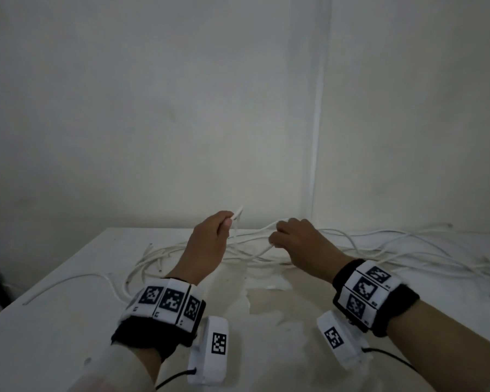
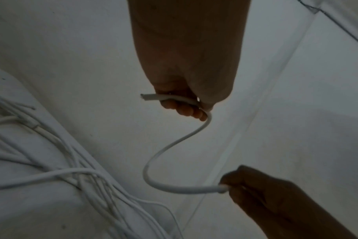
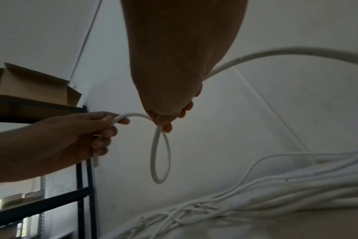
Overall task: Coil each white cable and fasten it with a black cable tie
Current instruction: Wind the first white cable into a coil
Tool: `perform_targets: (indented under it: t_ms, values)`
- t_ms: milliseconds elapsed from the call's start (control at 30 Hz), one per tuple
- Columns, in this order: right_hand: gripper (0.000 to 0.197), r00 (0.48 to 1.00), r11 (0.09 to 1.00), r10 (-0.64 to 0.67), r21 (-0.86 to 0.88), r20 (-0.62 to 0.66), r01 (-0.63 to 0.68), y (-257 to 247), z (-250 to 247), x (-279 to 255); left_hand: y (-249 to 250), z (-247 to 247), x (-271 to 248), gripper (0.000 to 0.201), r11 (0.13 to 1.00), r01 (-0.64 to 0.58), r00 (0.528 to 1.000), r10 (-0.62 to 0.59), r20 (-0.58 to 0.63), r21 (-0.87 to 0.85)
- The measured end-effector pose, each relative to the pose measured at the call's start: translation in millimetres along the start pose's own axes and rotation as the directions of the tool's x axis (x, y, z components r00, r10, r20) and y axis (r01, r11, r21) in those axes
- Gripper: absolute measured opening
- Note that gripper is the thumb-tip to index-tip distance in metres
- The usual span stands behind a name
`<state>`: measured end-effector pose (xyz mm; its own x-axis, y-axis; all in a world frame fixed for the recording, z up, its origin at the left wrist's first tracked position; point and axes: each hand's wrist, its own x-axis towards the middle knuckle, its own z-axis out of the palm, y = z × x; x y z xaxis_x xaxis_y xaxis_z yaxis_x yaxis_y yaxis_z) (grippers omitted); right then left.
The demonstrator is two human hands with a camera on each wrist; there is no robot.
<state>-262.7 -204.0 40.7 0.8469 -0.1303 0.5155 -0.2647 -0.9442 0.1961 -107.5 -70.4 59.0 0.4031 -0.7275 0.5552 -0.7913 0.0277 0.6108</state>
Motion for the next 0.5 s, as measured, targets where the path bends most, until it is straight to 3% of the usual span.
perform_targets:
  t_ms: [133, 233, 333, 500]
  values:
    - [0.032, 0.995, 0.995, 0.002, 0.101, -0.104, 0.008, -12.3, -25.0, -8.8, 23.3, 8.8, -11.7, 0.023, 0.999, -0.023, 0.999, 0.024, 0.041, -0.026]
    - [0.014, 0.991, 0.99, -0.001, 0.137, -0.135, 0.02, -20.6, -42.7, -18.5, 39.5, 10.6, -21.5, 0.022, 0.998, 0.002, 0.997, 0.003, 0.08, -0.063]
    - [0.027, 0.989, 0.992, 0.002, 0.128, -0.145, 0.017, -25.2, -54.8, -27.5, 53.1, 10.0, -30.6, 0.021, 0.998, 0.017, 0.989, -0.009, 0.145, -0.053]
    - [0.036, 0.983, 0.914, 0.123, 0.402, -0.133, -0.06, -23.8, -70.7, -37.1, 65.5, 10.5, -43.8, 0.025, 0.985, 0.098, 0.968, -0.061, 0.243, -0.145]
